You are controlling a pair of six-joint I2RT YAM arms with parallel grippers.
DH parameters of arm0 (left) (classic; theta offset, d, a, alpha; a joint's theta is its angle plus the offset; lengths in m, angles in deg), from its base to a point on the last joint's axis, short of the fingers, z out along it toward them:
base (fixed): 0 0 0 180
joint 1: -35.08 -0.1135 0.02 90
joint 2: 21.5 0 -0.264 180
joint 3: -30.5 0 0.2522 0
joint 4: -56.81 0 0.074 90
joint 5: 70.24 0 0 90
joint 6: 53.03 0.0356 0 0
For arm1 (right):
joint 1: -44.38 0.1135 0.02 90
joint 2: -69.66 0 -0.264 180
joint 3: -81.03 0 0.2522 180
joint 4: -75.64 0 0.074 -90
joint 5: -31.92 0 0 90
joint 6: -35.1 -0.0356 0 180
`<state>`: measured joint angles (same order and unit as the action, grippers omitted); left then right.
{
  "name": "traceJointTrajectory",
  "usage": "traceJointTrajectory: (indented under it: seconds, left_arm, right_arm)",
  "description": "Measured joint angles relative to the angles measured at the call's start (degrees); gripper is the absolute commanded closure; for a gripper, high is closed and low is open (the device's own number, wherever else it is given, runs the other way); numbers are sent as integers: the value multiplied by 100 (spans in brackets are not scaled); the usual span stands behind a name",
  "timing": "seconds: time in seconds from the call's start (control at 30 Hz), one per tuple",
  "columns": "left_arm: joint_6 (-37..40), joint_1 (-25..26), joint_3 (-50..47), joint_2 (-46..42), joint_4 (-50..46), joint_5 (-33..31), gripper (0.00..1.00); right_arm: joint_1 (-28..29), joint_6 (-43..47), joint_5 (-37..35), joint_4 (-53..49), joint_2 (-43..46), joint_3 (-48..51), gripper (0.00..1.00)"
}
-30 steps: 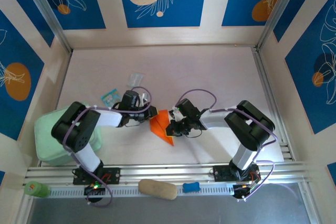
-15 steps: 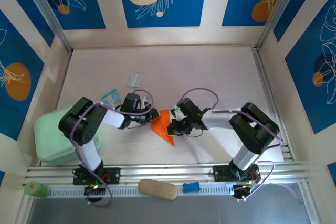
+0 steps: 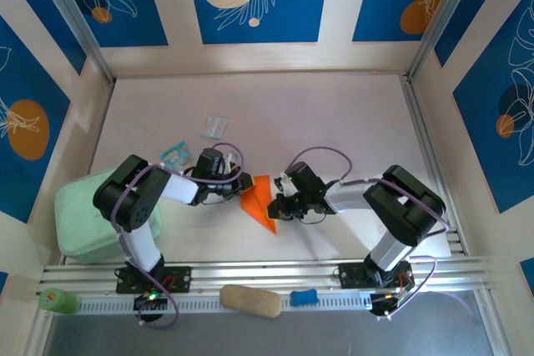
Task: Fold a paper plane with a square sheet of paper (pick it up from the middle)
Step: Fourth fold the wing at the center of the table, then turn over the paper at the center of the table.
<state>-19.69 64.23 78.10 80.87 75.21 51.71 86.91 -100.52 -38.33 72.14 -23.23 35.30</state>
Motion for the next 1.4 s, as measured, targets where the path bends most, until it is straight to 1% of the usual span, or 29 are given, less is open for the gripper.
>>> traceJointTrajectory:
  seconds: [0.2, 0.4, 0.73, 1.4]
  left_arm:
    - [0, 2, 0, -31, -50, -31, 100]
    - [2, 2, 0, -68, -125, -87, 100]
    - [0, 0, 0, -68, -125, -85, 100]
    - [0, -2, 0, -68, -129, -85, 100]
  right_arm:
    - [17, -31, -197, -402, 402, 164, 99]
    - [17, -55, -374, -699, 498, 98, 96]
    - [13, -138, -498, -815, 496, 2, 93]
    - [-66, -140, -431, -815, 415, -17, 91]
